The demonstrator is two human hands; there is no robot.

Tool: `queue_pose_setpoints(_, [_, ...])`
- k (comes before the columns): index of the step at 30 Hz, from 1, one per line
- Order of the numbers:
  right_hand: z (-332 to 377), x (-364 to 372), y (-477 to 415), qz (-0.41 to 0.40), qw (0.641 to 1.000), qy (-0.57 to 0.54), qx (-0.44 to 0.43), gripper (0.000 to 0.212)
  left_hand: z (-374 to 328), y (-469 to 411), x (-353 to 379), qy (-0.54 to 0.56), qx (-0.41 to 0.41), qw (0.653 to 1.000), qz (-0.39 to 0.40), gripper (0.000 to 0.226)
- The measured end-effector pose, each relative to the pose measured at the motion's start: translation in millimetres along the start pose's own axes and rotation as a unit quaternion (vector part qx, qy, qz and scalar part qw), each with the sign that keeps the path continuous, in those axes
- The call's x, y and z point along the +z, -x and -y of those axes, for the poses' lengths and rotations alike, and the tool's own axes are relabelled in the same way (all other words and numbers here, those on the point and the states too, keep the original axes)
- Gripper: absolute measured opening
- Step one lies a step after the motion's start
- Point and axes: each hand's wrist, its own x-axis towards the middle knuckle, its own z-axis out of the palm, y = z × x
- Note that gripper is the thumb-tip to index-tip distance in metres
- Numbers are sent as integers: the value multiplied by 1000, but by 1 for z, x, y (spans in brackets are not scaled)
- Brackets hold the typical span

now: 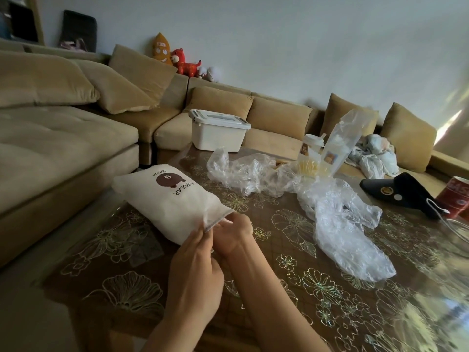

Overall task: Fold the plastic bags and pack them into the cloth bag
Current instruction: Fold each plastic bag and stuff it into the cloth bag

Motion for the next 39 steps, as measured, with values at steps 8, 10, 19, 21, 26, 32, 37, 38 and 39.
queue_pose_setpoints(8, [26, -29, 62, -60, 935, 309, -164, 22, 4, -1, -2, -217, -11, 970, 107, 43])
queue_pose_setpoints(10, [47, -58, 79, -154, 778, 521, -315, 15, -5, 0, 0, -195, 20, 980, 25, 29])
queue_pose_setpoints(19, [103, -154, 88, -313, 372, 842, -236, 50, -62, 15, 40, -93, 156, 981, 73, 26])
queue_pose_setpoints(21, [110, -159, 87, -316, 391, 839, -207, 52, -65, 15, 48, -57, 137, 986, 72, 27])
queue_pose_setpoints(26, [119, -165, 97, -301, 484, 777, -266, 36, -79, 17, 63, 4, 109, 989, 99, 30])
queue_pose_setpoints(32, [133, -167, 120, -341, 521, 650, -436, 21, -93, 16, 83, 62, 95, 987, 117, 27])
queue_pose_setpoints(37, [138, -162, 147, -287, 586, 530, -541, 28, -109, 14, 91, 246, -71, 950, 179, 19])
queue_pose_setpoints(38, [136, -160, 151, -270, 619, 509, -534, 33, -112, 13, 92, 293, -122, 928, 196, 18])
queue_pose_setpoints(39, [135, -158, 155, -255, 649, 493, -521, 34, -115, 12, 93, 342, -172, 899, 213, 17])
